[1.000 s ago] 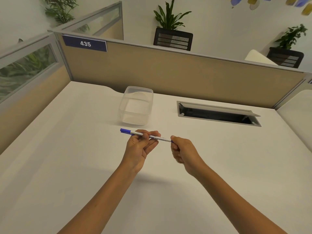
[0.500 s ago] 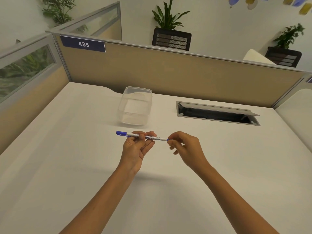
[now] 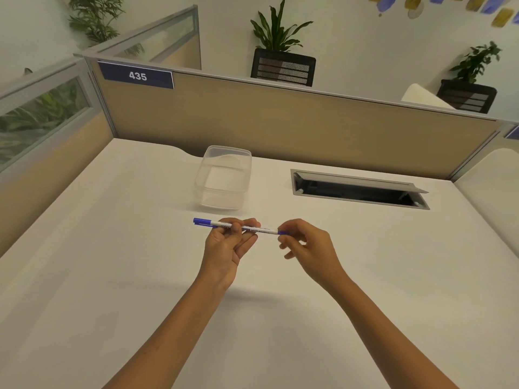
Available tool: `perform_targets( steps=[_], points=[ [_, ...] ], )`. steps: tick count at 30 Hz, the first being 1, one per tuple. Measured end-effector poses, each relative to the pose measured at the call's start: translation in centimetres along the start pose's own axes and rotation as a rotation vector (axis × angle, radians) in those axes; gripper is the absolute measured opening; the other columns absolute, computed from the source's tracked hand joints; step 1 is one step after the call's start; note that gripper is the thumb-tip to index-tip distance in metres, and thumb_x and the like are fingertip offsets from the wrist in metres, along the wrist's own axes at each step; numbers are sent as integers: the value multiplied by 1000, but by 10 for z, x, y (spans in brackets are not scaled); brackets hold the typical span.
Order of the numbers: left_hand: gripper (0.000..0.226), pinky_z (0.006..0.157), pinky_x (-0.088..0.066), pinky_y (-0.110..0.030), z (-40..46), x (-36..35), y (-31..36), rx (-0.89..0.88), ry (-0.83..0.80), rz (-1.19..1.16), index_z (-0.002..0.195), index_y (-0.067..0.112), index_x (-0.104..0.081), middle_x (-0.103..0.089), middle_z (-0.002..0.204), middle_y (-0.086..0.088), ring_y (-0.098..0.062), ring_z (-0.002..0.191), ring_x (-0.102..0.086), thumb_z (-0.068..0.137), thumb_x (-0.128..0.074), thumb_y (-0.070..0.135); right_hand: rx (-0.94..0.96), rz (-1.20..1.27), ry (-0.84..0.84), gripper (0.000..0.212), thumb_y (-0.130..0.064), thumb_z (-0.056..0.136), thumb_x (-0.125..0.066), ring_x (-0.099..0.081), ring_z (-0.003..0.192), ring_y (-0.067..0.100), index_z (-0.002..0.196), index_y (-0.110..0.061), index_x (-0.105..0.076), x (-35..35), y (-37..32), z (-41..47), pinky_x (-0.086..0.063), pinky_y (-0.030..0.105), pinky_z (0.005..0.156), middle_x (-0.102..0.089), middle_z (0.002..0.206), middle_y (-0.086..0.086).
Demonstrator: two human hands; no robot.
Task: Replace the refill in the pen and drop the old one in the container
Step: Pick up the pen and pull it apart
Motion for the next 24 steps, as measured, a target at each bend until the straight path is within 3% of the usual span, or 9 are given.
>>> perform_targets(
  steps=[2, 5, 8, 9, 11, 14, 19, 24],
  points=[
    [12, 67, -58, -28, 0, -1, -1, -3, -1, 0, 85, 10, -55, -77, 85, -7, -23, 88, -73, 94, -46, 6, -69, 21, -14, 13, -11, 92, -55, -64, 59, 11, 87, -21, -62, 1, 3, 1, -54, 17, 51, -66, 69, -2],
    [13, 67, -58, -27, -1, -1, -2, -8, 2, -5, 85, 10, -55, -77, 85, -6, -23, 87, -73, 94, -46, 6, -208, 41, -21, 28, -26, 97, -46, -58, 47, 13, 80, -15, -65, 0, 8, 0, -50, 18, 44, -63, 59, 1],
    [15, 66, -58, -27, 0, 0, -2, -11, 6, -10, 85, 10, -54, -78, 84, -6, -22, 87, -73, 95, -45, 5, -233, 79, 6, 25, -39, 92, -51, -62, 50, 13, 85, -19, -65, 3, 9, -1, -52, 19, 44, -66, 62, 1],
    [15, 66, -58, -27, 0, 0, -1, -11, 7, -12, 85, 10, -54, -78, 84, -6, -22, 87, -73, 95, -45, 5, -201, 72, -6, 16, -37, 89, -58, -64, 56, 13, 92, -22, -63, 3, 8, -1, -54, 20, 47, -68, 69, 1],
    [13, 66, -58, -27, 0, 1, -1, -6, 14, -17, 86, 9, -55, -77, 85, -7, -23, 87, -73, 95, -46, 6, -111, -5, -32, 21, -26, 83, -69, -67, 68, 11, 101, -26, -58, 3, 4, 0, -57, 20, 52, -68, 81, -1],
    [14, 66, -58, -27, -1, 1, -2, -7, 12, -26, 86, 9, -55, -77, 85, -7, -23, 87, -73, 94, -45, 5, -50, -51, -2, 17, -15, 85, -66, -65, 65, 7, 88, -29, -58, 5, 2, 1, -54, 15, 51, -66, 76, -6],
    [15, 67, -59, -28, 4, 13, -5, 2, 16, -49, 86, 10, -57, -77, 89, -7, -22, 91, -72, 95, -46, 6, -146, 0, 44, 23, -29, 93, -53, -58, 51, 4, 75, -22, -66, 4, 19, 1, -50, 15, 46, -63, 62, -3],
    [14, 77, -58, -30, 14, 44, -18, 79, 16, 16, 93, 13, -63, -76, 102, -2, -21, 100, -69, 94, -49, 16, -256, 145, 218, 8, -18, 86, -65, -62, 63, 6, 87, -18, -73, -3, 54, -2, -52, 17, 54, -70, 79, 1]
  ],
)
Point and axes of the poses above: each hand's wrist, its own z-axis towards the middle knuckle, its own x-axis out of the back of the hand, y = z × x, the point moved 5 cm from there along z, towards the middle knuckle
